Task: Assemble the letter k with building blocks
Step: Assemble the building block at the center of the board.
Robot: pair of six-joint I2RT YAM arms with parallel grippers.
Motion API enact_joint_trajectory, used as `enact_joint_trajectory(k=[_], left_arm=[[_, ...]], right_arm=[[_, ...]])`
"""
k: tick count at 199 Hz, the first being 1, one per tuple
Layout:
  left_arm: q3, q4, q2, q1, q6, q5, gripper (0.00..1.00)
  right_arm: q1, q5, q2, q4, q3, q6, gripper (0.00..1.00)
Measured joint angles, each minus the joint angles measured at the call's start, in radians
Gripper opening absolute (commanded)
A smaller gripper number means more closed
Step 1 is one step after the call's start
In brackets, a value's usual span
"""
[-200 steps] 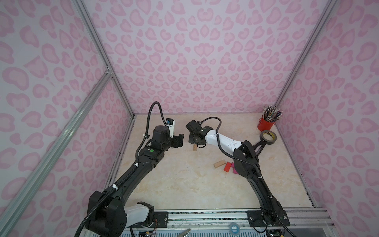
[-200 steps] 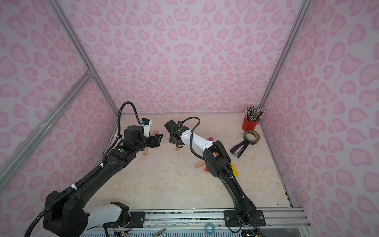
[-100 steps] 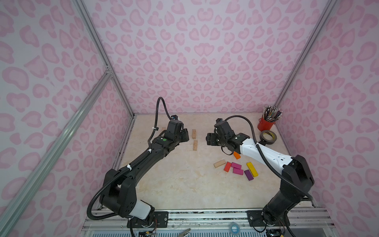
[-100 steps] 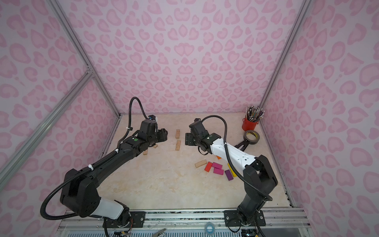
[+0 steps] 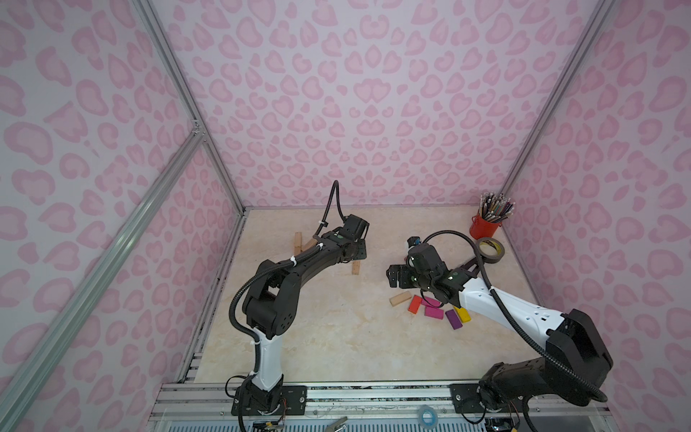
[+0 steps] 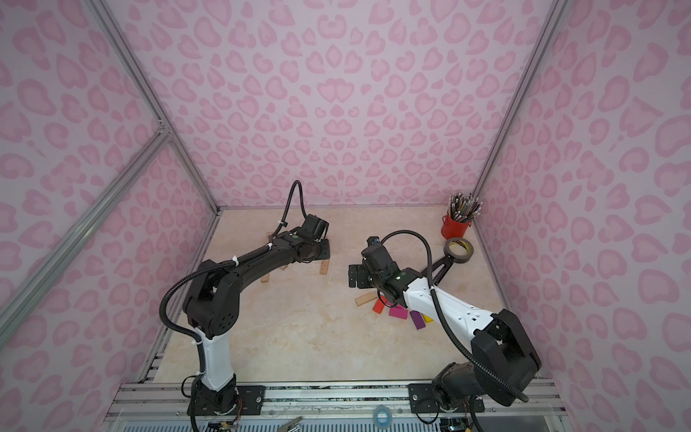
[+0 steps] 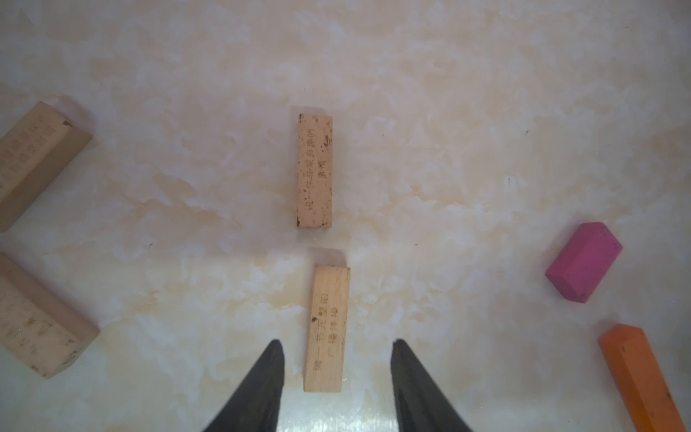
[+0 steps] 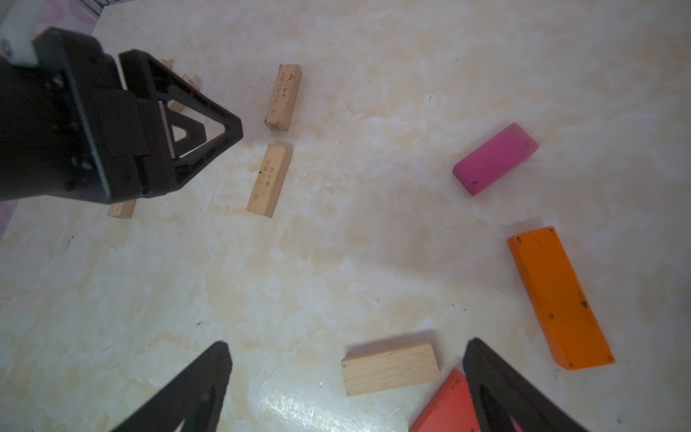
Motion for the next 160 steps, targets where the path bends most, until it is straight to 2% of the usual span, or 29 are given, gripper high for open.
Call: enact_joint_trajectory(k=[68,160], left_arm=[[0.164,-0.107,0.159,-0.031,0.015,-0.053,0.48],[0.188,-0.180,0.229,-0.042,-0.001,-0.109,0.31]], right_arm=[[0.000,0.002,0.000,0.013,-0.011,0.005,0.98],[-0.011,0.005,-0.013,0.007,-0.023,0.005,0.98]])
